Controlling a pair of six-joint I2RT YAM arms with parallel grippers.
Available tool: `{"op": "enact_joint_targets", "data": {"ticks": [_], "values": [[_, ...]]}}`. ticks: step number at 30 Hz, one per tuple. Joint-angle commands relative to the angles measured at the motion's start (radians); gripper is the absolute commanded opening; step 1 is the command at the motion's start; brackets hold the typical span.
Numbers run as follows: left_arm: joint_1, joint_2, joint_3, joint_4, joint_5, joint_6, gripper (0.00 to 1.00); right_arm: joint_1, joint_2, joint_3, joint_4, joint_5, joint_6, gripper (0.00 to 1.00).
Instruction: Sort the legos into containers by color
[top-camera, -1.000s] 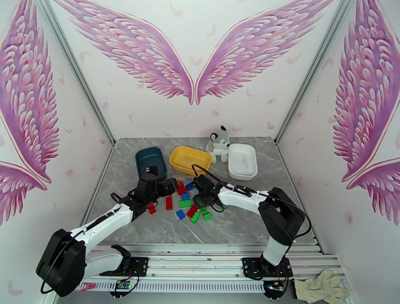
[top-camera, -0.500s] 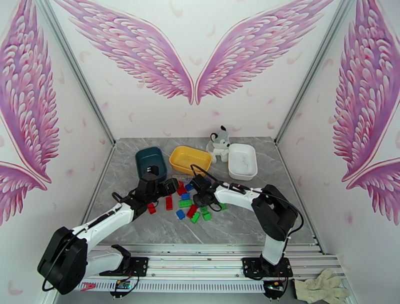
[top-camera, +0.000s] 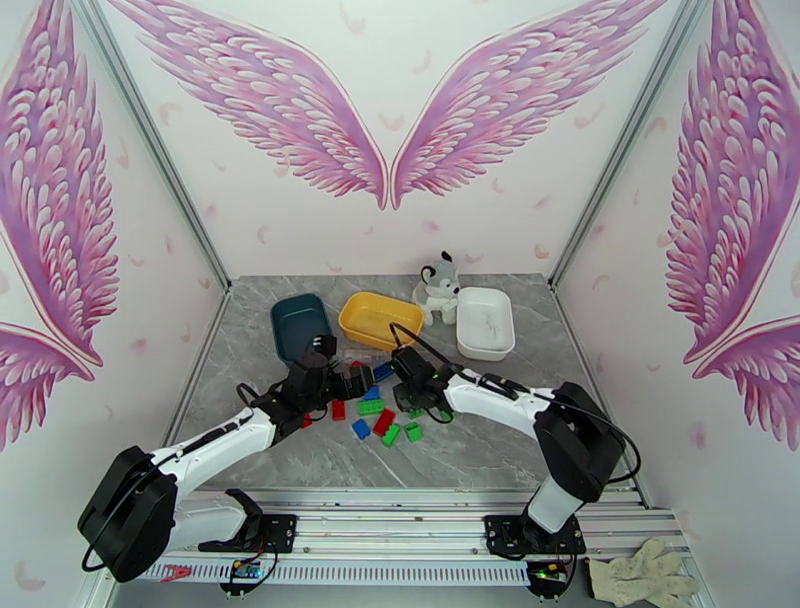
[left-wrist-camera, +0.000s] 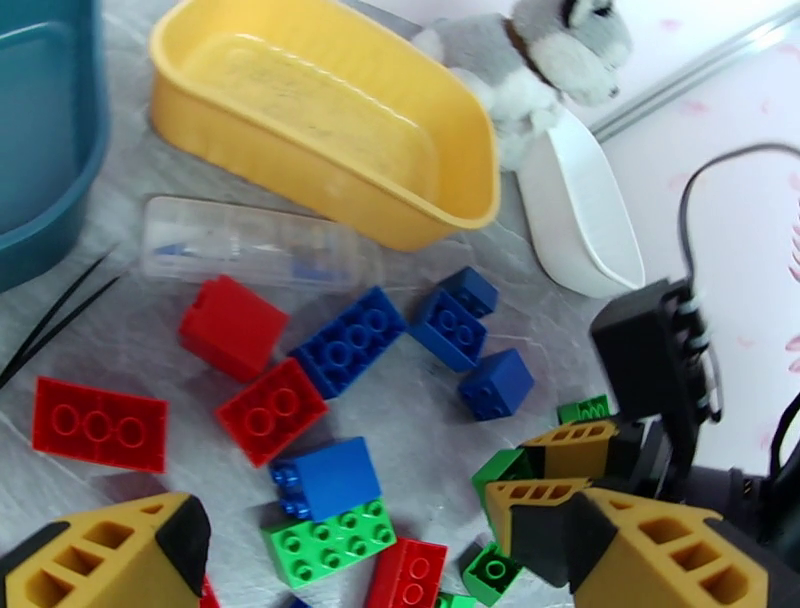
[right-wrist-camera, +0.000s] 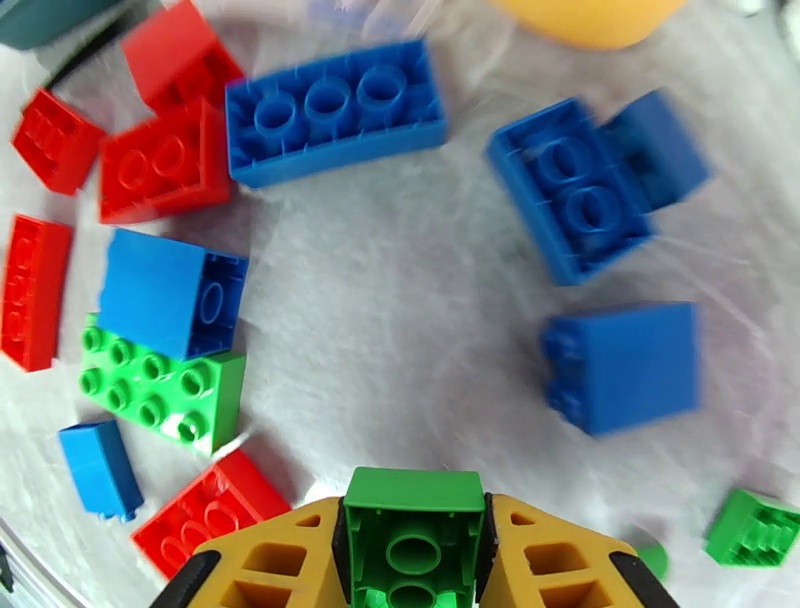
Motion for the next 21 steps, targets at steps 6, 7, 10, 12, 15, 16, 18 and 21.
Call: {"op": "enact_joint_targets", "data": {"ticks": [6, 7, 10, 12, 15, 16, 18, 21], "values": [[-0.089, -0.097, 0.029, 0.017, -0.113, 0.1, 0.99, -0.173, -0.239, -0.036, -0.017, 0.158, 0.033, 0.36], [-0.109, -0.096, 0.029, 0.034, -0.114, 0.118, 0.99, -0.199, -0.255, -0.031, -0.016, 0.175, 0.038, 0.36], [-0.199, -0.077, 0.04, 0.073, -0.208, 0.204, 0.99, -0.272, -0.258, -0.001, 0.004, 0.233, 0.04, 0.36], [-0.254, -0.058, 0.026, 0.145, -0.251, 0.262, 0.99, -0.336, -0.224, 0.033, 0.014, 0.24, 0.052, 0.36], [-0.281, -0.027, 0.019, 0.186, -0.219, 0.263, 0.99, -0.423, -0.147, 0.097, 0.031, 0.241, 0.066, 0.35], [-0.28, -0.013, 0.049, 0.144, -0.173, 0.268, 0.99, -0.446, -0.114, 0.127, 0.031, 0.239, 0.066, 0.35], [-0.286, 0.006, 0.108, 0.065, -0.108, 0.299, 0.99, -0.477, -0.052, 0.196, 0.016, 0.237, 0.066, 0.35], [-0.292, -0.004, 0.093, 0.092, -0.086, 0.3, 0.99, -0.509, 0.055, 0.31, -0.017, 0.24, 0.066, 0.36]]}}
